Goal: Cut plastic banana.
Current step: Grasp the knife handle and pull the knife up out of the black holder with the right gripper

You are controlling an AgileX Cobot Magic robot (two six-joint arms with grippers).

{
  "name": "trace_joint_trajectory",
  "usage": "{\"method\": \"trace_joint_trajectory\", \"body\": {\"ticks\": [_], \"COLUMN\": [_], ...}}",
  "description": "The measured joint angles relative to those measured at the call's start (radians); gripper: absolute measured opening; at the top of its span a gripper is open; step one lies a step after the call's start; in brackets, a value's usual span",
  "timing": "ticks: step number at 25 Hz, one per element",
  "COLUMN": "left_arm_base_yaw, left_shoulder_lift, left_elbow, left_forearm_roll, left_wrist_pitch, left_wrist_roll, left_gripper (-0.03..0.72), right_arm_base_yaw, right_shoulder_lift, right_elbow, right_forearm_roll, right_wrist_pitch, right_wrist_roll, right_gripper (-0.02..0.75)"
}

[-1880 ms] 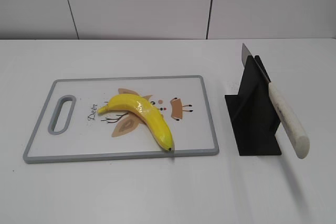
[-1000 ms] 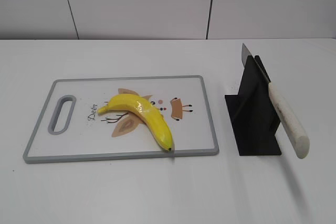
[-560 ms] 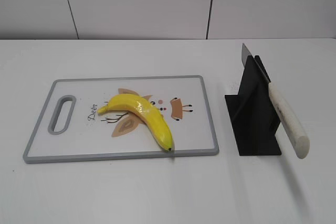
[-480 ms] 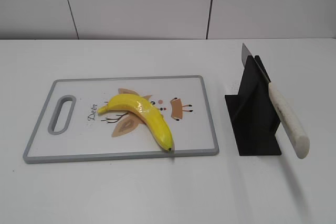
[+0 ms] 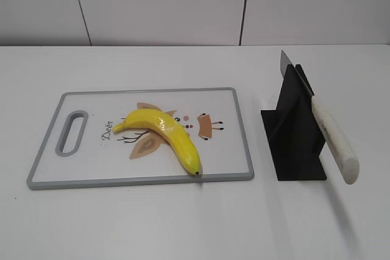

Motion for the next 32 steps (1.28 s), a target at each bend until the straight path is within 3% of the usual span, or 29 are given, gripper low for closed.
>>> {"method": "trace_joint_trajectory", "body": {"ticks": [15, 24, 32], "left_arm_base_yaw": [0.0, 0.0, 0.0], "left_shoulder_lift": [0.0, 0.0, 0.0], "left_elbow": [0.0, 0.0, 0.0], "left_forearm_roll": [0.0, 0.0, 0.001], "left_wrist_pitch": [0.0, 0.0, 0.0], "left_wrist_roll": [0.0, 0.0, 0.0], "left_gripper": [0.587, 0.587, 0.587], "right_arm_base_yaw": [0.01, 0.244, 0.269], "right_shoulder_lift": [0.6, 0.899, 1.218], "right_elbow": [-0.199, -0.34, -0.461], "right_forearm_roll": [0.043, -0.031, -0.067], "right_wrist_pitch": [0.014, -0.005, -0.007], "right_wrist_roll": [0.002, 0.15, 0.207], "right_gripper": [0.59, 0.59, 0.59]}}
